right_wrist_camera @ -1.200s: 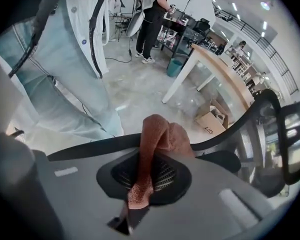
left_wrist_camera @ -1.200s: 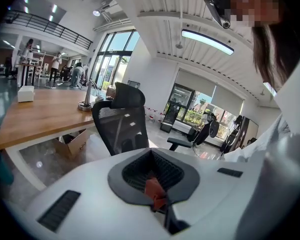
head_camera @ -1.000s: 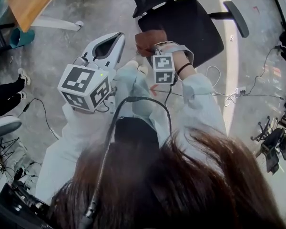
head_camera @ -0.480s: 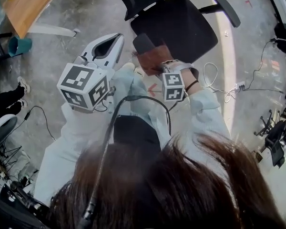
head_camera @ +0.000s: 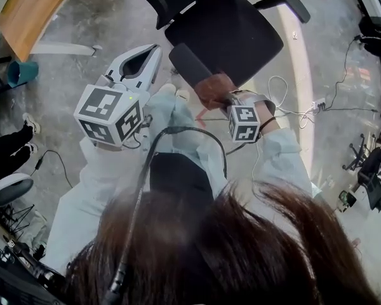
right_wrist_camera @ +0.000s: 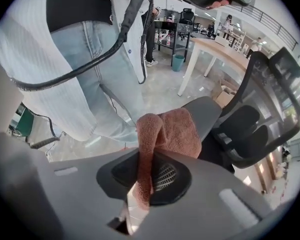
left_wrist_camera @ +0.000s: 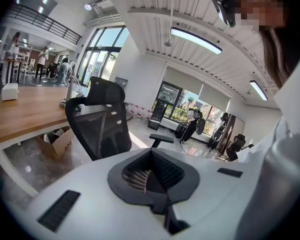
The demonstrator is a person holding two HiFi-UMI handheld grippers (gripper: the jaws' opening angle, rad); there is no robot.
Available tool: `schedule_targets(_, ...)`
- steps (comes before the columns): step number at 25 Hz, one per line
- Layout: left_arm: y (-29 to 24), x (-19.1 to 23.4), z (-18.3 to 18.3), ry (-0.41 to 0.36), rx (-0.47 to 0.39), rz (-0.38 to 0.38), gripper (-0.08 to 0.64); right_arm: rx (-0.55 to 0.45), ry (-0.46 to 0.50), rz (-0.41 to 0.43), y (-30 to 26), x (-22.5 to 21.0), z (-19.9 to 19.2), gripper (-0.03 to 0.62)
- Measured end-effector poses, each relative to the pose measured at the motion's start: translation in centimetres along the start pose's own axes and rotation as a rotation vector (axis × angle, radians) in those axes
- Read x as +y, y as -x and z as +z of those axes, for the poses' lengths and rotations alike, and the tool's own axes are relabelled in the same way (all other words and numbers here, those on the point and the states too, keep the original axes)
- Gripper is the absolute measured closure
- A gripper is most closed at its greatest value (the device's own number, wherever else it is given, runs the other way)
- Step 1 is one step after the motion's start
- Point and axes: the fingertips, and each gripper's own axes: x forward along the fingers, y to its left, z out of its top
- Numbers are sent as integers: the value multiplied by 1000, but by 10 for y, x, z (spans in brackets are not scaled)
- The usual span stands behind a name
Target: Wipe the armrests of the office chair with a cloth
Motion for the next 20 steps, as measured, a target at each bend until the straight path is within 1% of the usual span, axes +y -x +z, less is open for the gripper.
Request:
schedule_targets(3, 3, -1, -2, 6, -4, 14, 558, -50, -52, -31, 4, -17, 11, 566)
schedule_targets(6, 13, 10, -2, 23, -13, 46, 558, -89, -138, -70, 9, -55, 23, 566)
schedule_targets(9, 27, 27, -4, 48, -27, 96, 558, -104, -228, -100, 9, -103, 28, 566)
schedule_targets(11, 38, 39, -7, 71, -41, 143, 558, -131, -300, -114, 6, -137, 31, 566)
schedule_targets(13, 49, 49, -13, 92, -55, 189, 558, -152, -349, -134, 3, -166, 36, 566)
schedule_targets(14, 53, 52, -15, 100, -60, 207, 558, -154, -357, -146, 3, -177, 37, 566)
schedule_targets(16, 63, 57, -19, 114, -68, 239, 558, -152, -343, -158, 0, -194, 45, 566)
schedule_targets(18, 74, 70, -23, 131, -74, 271, 558, -146, -293, -154, -7, -208, 67, 566)
schedule_targets(20, 83, 83, -26, 147, -78, 297, 558, -130, -218, -148, -17, -217, 92, 566)
